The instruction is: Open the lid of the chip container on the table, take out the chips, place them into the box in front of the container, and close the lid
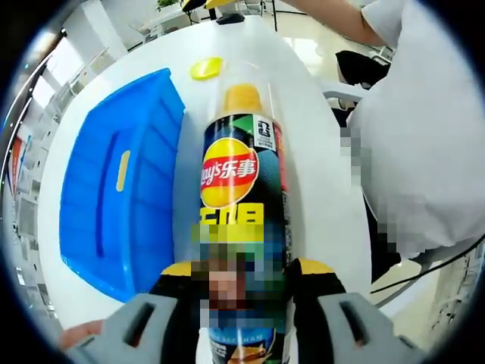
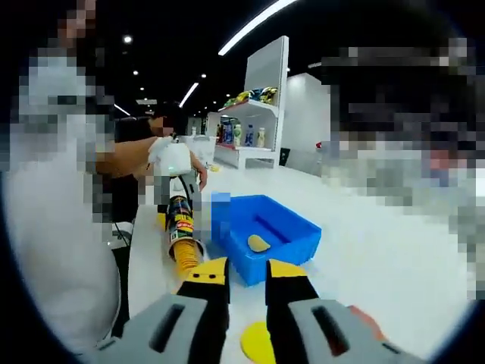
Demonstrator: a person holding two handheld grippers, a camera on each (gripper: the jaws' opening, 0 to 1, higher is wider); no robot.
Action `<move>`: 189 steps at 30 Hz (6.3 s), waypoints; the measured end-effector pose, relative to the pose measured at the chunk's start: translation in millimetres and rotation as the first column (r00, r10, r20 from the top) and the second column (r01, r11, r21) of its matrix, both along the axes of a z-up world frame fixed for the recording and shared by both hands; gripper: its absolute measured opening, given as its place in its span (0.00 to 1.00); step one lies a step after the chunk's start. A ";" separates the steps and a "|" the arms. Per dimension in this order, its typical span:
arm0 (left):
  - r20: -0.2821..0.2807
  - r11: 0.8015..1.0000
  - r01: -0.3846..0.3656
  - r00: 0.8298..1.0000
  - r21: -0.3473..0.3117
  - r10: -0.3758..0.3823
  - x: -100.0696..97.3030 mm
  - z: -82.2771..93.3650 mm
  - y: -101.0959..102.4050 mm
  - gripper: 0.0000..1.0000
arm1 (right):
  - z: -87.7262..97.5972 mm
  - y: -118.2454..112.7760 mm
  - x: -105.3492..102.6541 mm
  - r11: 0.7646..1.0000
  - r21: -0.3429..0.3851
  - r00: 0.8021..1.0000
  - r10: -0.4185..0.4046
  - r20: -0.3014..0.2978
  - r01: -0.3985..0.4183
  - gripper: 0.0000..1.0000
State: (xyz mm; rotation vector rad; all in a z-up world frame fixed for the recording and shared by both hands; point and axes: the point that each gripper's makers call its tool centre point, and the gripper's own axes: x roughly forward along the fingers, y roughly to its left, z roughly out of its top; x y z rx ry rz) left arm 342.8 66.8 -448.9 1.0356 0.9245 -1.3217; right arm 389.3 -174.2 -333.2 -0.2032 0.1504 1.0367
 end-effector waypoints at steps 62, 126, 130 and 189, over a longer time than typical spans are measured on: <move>0.009 1.000 0.003 1.000 0.010 -0.003 1.3 0.8 0.7 0.48 | -76.3 26.6 -52.4 0.983 0.078 0.984 0.169 -0.054 -0.165 0.01; -0.004 1.000 0.014 1.000 -0.016 -0.014 2.5 1.7 0.1 0.48 | -86.0 109.1 -43.5 0.945 0.123 0.946 0.315 -0.079 -0.304 0.01; -0.001 1.000 0.015 1.000 -0.014 -0.015 2.6 1.6 0.1 0.48 | -86.3 114.3 -43.5 0.942 0.129 0.943 0.322 -0.080 -0.311 0.01; -0.037 1.000 0.000 0.999 -0.019 -0.001 1.0 -5.4 -1.3 0.50 | -93.7 165.4 -45.1 0.908 0.102 0.902 0.417 -0.115 -0.407 0.01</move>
